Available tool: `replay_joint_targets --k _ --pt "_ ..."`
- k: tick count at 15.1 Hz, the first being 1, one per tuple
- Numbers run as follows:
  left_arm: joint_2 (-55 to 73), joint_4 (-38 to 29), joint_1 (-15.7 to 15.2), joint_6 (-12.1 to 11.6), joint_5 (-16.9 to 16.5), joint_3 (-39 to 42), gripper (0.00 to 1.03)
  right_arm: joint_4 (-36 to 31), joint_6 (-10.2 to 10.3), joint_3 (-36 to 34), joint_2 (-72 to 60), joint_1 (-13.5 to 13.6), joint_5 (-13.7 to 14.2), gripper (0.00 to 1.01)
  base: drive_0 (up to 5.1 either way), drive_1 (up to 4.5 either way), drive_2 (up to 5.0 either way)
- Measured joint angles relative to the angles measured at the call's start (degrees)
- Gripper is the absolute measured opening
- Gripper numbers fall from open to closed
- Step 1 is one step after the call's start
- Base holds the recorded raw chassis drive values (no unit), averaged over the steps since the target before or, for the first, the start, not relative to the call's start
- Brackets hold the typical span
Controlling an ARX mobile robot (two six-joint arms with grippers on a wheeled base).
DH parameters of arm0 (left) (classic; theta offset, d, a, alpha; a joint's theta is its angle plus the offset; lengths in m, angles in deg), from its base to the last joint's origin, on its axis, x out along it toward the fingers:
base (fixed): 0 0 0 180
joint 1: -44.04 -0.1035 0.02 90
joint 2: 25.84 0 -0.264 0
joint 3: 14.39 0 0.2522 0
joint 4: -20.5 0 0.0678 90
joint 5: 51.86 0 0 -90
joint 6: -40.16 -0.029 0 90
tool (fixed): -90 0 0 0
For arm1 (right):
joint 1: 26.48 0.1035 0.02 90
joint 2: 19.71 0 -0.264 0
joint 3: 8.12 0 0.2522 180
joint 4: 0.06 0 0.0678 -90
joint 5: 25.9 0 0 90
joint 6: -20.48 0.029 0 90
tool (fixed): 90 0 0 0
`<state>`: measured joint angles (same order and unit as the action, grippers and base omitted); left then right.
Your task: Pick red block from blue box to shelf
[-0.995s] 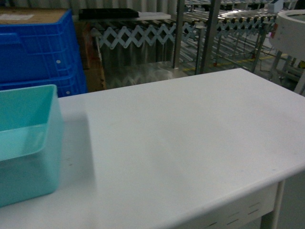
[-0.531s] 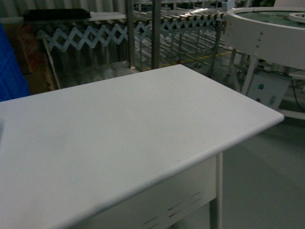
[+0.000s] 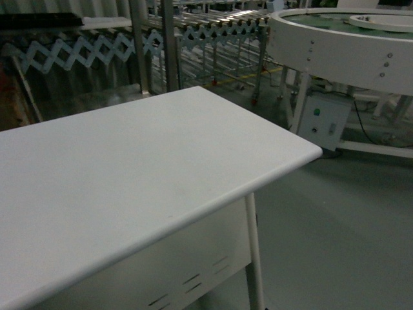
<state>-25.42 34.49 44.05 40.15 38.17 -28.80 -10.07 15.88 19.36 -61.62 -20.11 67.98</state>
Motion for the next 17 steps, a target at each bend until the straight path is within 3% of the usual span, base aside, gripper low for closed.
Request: replay_joint_targets --k 11,17 --pt "0.00 0.07 0.00 0.00 0.02 0.00 0.98 0.07 0.00 0.00 0.02 0.00 0.00 0.27 2.3 -2.51 -4.3" --pt "0.00 0.02 0.00 0.00 -0.02 0.00 0.98 0.07 0.00 -0.07 0.02 -0.02 0.11 0.27 -1.5 -1.54 -1.5"
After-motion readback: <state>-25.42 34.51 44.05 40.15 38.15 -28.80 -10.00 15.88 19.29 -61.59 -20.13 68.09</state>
